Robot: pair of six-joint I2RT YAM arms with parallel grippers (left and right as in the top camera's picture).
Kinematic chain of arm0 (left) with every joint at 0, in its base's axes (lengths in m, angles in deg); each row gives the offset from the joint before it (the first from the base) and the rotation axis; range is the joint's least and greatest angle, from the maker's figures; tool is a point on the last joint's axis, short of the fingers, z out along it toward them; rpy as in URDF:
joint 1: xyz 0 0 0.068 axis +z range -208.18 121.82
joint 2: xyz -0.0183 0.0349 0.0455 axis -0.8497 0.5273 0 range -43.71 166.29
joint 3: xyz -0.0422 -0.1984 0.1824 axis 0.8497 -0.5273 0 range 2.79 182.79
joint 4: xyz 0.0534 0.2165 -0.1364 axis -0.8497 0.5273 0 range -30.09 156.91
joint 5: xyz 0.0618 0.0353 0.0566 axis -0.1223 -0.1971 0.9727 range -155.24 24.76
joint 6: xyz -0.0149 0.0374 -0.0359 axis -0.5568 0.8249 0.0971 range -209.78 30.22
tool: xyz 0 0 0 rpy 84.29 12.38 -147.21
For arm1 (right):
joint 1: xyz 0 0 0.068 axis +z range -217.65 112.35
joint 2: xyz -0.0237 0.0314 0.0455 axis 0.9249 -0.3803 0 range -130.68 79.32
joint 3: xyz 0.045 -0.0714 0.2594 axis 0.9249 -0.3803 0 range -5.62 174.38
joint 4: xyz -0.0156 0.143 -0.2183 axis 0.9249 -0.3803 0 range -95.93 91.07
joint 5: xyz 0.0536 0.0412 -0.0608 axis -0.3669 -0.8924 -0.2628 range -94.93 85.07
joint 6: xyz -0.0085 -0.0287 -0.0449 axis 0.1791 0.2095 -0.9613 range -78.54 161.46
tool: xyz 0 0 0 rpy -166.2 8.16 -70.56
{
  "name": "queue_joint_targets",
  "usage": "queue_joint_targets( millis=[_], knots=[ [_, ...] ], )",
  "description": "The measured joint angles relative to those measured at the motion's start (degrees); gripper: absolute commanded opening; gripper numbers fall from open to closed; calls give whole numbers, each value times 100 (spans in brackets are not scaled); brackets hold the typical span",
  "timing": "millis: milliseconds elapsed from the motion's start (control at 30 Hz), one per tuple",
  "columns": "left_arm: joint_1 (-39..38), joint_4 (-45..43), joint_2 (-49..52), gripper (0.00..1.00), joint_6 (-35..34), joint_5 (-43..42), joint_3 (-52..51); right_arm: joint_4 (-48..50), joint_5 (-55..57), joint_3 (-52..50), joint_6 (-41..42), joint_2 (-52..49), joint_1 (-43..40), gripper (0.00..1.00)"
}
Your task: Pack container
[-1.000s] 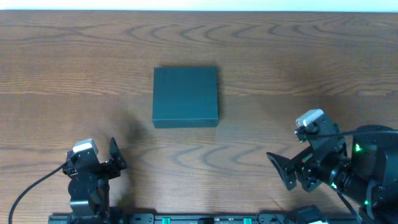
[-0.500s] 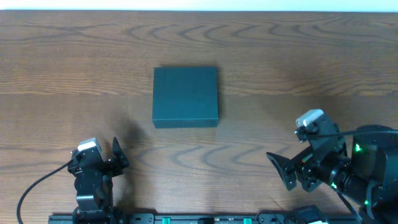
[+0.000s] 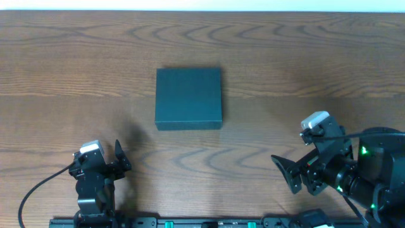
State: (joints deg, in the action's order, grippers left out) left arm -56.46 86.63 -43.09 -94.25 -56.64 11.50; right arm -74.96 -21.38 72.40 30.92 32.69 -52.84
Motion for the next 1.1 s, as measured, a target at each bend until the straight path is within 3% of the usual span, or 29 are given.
queue_joint_targets(
  millis=[733, 933, 1100],
  knots=[
    [0, 0, 0, 95, 0, 0, 0, 186, 249, -262, -101, 293, -42, 99],
    [2, -20, -4, 96, 0, 4, -2, 1781, 575, -2159, -205, 1779, -129, 99],
    [0, -15, -4, 95, 0, 37, -2, 2074, 682, -4177, -208, 3191, -380, 99]
  ],
)
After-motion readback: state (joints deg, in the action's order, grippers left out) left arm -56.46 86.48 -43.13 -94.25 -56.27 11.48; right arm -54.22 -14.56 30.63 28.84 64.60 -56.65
